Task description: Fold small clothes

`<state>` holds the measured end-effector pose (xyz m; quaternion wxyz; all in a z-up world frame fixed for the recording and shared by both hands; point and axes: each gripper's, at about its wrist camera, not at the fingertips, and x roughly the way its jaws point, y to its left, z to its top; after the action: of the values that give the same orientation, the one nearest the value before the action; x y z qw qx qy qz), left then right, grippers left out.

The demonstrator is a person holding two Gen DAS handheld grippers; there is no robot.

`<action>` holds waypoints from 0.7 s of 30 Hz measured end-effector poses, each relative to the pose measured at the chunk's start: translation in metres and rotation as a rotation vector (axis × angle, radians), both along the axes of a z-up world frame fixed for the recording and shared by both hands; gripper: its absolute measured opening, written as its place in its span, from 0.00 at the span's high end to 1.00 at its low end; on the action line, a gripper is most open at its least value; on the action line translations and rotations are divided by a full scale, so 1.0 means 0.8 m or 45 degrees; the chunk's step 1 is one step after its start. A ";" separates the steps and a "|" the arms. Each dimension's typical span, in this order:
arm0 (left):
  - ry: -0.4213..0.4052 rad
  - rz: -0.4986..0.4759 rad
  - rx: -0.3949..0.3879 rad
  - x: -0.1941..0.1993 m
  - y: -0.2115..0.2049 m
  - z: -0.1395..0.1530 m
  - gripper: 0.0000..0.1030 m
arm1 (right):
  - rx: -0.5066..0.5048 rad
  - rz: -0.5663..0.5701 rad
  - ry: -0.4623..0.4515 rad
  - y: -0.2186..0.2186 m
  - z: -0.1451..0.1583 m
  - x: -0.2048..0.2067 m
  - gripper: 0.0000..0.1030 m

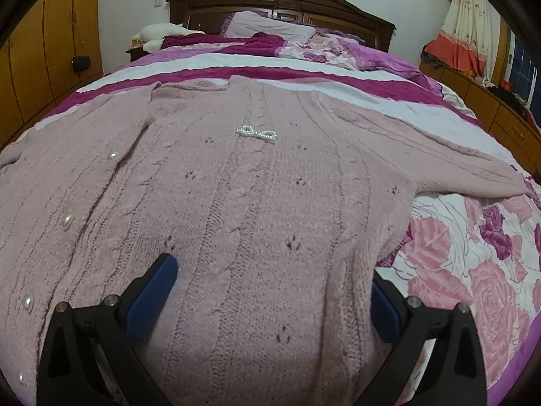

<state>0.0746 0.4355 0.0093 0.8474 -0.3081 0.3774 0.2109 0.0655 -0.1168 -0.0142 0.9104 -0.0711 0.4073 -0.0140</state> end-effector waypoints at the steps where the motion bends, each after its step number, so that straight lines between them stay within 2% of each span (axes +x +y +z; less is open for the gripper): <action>1: 0.011 0.055 -0.047 0.005 0.025 -0.013 0.53 | -0.021 -0.002 -0.001 0.004 -0.001 0.001 0.00; 2: -0.011 0.074 -0.091 0.010 0.041 -0.022 0.53 | -0.035 -0.003 -0.004 0.006 -0.001 0.003 0.00; 4: -0.079 0.111 -0.110 0.019 0.063 -0.023 0.53 | -0.058 -0.002 -0.010 0.009 -0.002 0.004 0.00; 5: -0.090 0.128 -0.116 0.025 0.070 -0.024 0.60 | -0.060 -0.002 -0.013 0.010 -0.002 0.004 0.00; 6: -0.086 0.151 -0.121 0.030 0.077 -0.025 0.72 | -0.057 -0.001 -0.014 0.009 -0.002 0.004 0.00; 7: -0.040 0.200 -0.101 0.032 0.087 -0.028 1.00 | -0.050 -0.001 -0.012 0.008 -0.002 0.005 0.00; 8: 0.000 0.234 -0.089 0.033 0.096 -0.030 1.00 | -0.043 0.000 -0.009 0.007 -0.002 0.005 0.00; 10: -0.026 0.223 -0.091 0.037 0.099 -0.030 1.00 | -0.038 0.001 -0.008 0.006 -0.002 0.006 0.00; 16: -0.048 0.054 0.265 0.057 0.045 0.016 1.00 | -0.032 0.002 -0.007 0.006 -0.003 0.006 0.00; 19: -0.081 -0.072 0.401 0.072 0.012 0.042 1.00 | -0.028 0.003 -0.006 0.006 -0.003 0.007 0.00; 21: -0.117 -0.176 0.451 0.078 -0.017 0.057 1.00 | -0.030 0.002 -0.006 0.005 -0.003 0.006 0.00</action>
<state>0.1368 0.4216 0.0553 0.9172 -0.1367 0.3157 0.2009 0.0705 -0.1124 -0.0167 0.9105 -0.0821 0.4049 -0.0182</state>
